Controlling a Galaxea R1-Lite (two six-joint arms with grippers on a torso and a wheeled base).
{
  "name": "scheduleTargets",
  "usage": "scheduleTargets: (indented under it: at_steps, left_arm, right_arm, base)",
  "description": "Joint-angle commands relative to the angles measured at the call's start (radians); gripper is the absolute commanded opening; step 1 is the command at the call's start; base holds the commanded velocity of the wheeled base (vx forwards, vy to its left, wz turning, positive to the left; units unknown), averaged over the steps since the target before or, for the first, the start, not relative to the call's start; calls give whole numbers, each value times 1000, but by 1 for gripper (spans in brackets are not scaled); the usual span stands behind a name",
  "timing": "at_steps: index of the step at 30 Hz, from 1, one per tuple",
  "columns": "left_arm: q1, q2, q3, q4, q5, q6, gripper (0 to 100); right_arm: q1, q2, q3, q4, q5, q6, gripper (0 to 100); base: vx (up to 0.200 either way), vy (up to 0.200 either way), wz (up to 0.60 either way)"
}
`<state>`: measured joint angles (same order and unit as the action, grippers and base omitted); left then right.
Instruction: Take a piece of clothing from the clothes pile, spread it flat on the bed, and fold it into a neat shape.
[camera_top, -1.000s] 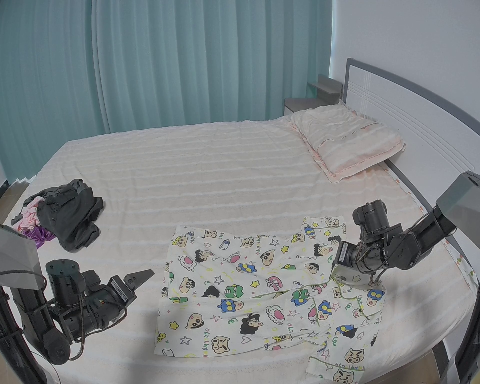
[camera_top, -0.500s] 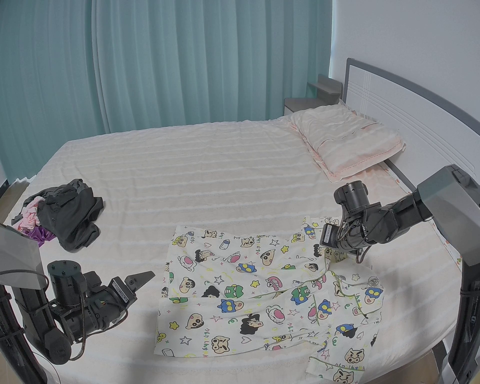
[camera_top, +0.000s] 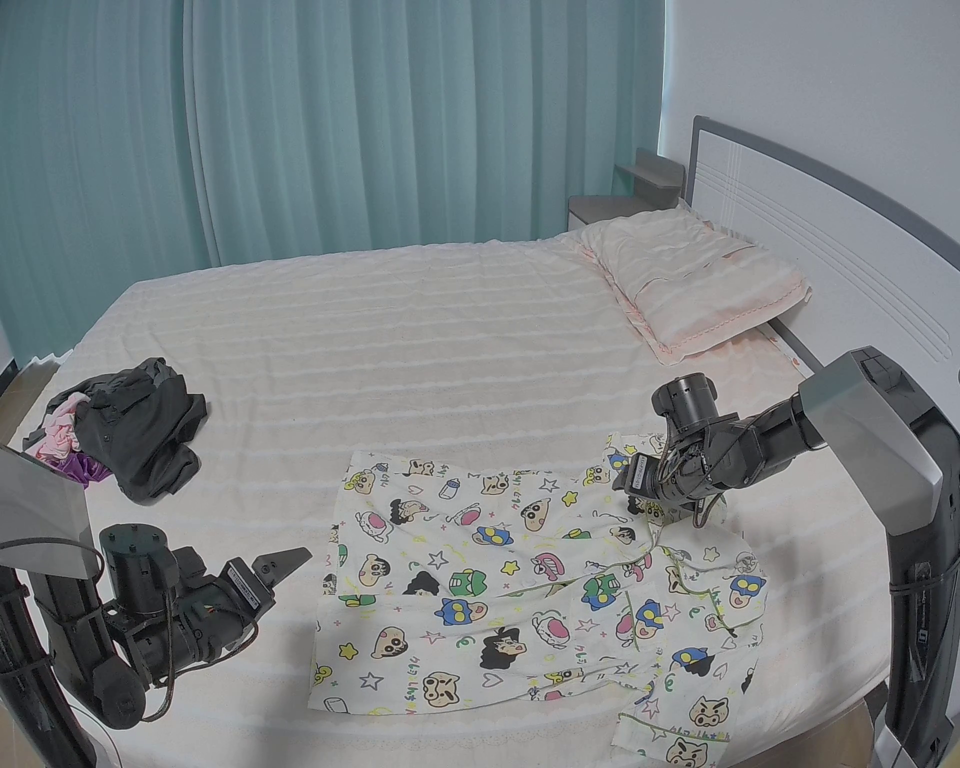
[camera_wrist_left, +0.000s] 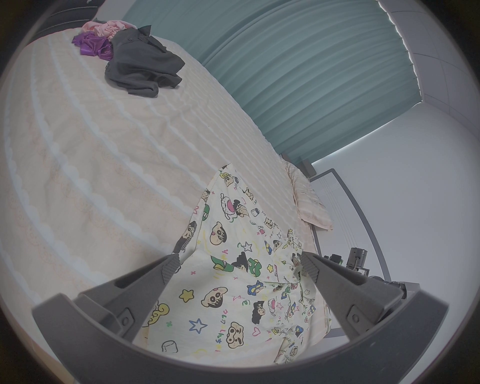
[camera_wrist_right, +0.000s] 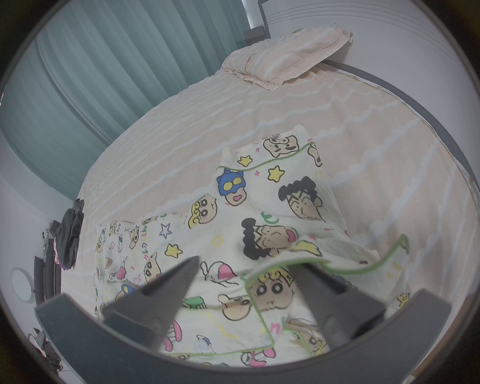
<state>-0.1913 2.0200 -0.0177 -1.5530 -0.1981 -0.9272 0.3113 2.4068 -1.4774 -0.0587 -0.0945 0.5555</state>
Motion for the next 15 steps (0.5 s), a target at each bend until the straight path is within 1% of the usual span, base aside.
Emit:
scheduleTargets:
  at_steps: [1, 4, 8, 11, 13, 14, 15]
  left_arm:
    - [0, 8, 16, -13, 0, -1, 100]
    - [0, 8, 16, -13, 0, -1, 100]
    - [0, 8, 16, -13, 0, 1, 100]
    - [0, 8, 16, -13, 0, -1, 100]
    - [0, 8, 16, -13, 0, -1, 100]
    - [0, 8, 16, -13, 0, 1, 100]
    - [0, 8, 16, -13, 0, 1, 100]
  right_arm:
    - [-20, 0, -20, -12, -4, 40, 100]
    - [-31, -29, -4, 2, -8, 73, 100]
    - [-58, -104, 85, -6, 16, 73, 100]
    - [-72, -158, 152, -4, 65, 50, 100]
    - [-74, -166, 160, -4, 71, 43, 100]
    - [-89, -204, 210, -6, 87, 3, 100]
    - [-93, -218, 230, -7, 91, -8, 100]
  base:
    - [0, 0, 0]
    - [0, 0, 0]
    - [0, 0, 0]
    - [0, 0, 0]
    - [0, 0, 0]
    - [0, 0, 0]
    - [0, 0, 0]
